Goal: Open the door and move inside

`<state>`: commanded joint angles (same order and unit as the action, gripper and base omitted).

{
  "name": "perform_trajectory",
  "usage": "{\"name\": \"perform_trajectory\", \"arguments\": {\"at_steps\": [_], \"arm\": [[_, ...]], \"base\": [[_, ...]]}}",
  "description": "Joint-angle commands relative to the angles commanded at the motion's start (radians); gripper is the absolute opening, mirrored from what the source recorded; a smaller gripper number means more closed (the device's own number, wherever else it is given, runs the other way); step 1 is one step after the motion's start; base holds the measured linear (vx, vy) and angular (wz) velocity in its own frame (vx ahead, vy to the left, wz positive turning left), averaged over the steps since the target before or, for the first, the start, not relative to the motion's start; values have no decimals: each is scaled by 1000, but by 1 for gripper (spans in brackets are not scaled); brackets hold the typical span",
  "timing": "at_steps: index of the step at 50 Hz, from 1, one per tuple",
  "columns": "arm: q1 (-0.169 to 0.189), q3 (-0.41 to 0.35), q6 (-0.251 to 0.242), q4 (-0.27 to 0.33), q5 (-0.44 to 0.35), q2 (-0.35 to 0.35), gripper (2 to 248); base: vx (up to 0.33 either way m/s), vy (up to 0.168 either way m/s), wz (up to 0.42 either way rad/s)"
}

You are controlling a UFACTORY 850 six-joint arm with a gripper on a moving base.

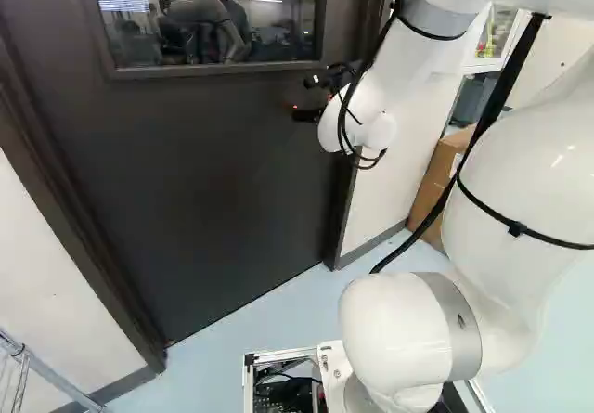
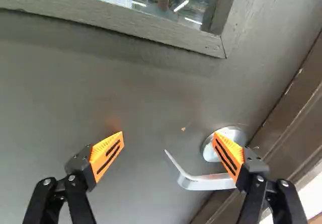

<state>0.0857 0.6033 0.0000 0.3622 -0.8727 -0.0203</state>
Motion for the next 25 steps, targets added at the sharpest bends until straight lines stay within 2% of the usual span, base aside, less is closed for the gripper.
{"name": "perform_trajectory", "arguments": {"at_steps": [25], "arm": [[0,-8,0,0,0,50,247]], "base": [[0,0,0]]}}
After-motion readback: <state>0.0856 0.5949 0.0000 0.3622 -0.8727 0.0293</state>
